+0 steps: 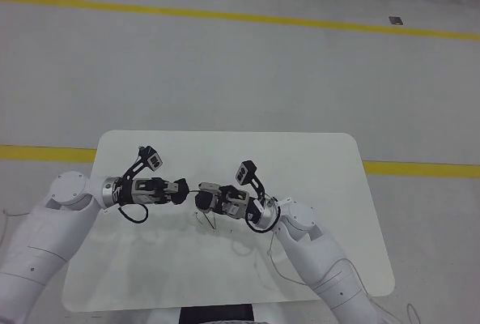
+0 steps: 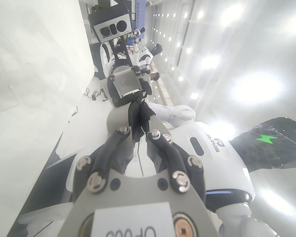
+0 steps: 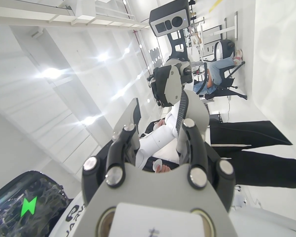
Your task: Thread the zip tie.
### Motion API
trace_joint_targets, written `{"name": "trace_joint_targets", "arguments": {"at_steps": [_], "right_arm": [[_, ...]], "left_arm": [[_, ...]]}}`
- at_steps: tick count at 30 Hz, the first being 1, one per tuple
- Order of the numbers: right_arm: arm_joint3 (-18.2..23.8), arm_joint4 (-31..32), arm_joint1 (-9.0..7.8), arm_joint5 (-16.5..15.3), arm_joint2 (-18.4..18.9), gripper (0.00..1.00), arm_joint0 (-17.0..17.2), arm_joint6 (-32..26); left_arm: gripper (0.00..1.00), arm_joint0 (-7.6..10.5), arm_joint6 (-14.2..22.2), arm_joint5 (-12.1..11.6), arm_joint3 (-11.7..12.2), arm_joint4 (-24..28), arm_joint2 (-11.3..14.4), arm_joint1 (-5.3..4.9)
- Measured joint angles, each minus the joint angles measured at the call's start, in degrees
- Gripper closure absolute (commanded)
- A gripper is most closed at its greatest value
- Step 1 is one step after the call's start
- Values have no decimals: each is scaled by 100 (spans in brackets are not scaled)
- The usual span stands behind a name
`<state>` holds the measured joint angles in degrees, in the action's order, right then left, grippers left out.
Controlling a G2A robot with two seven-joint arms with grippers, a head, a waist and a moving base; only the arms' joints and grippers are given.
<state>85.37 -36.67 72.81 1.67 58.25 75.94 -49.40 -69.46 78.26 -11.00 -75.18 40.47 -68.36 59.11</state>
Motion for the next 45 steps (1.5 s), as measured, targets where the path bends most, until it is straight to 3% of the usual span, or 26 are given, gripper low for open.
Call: {"name": "trace_joint_targets", "arguments": {"at_steps": [7, 11, 21, 22, 23, 24, 29, 35, 45], "right_arm": [[18, 6, -10, -9, 0, 84, 0, -10], [17, 25, -15, 6, -13, 100, -10, -10], [6, 64, -28, -5, -16, 100, -21, 9], [5, 68, -30, -8, -16, 100, -22, 11], [4, 69, -31, -10, -15, 100, -24, 12], [1, 72, -32, -12, -12, 100, -27, 13], [-5, 75, -43, -36, 14, 100, -28, 20], [-12, 70, -47, -36, 7, 100, -27, 46], [-73, -304, -8, -244, 36, 100, 26, 357]], "left_arm": [[100, 0, 0, 0, 0, 0, 0, 0], [100, 0, 0, 0, 0, 0, 0, 0], [100, 0, 0, 0, 0, 0, 0, 0], [72, 0, 0, 0, 0, 0, 0, 0], [29, 0, 0, 0, 0, 0, 0, 0], [0, 0, 0, 0, 0, 0, 0, 0], [0, -1, -1, 0, -1, 0, 0, 0], [0, -57, -281, 45, -161, -76, 61, -6], [0, -31, -278, 30, -153, -14, 119, -24]]}}
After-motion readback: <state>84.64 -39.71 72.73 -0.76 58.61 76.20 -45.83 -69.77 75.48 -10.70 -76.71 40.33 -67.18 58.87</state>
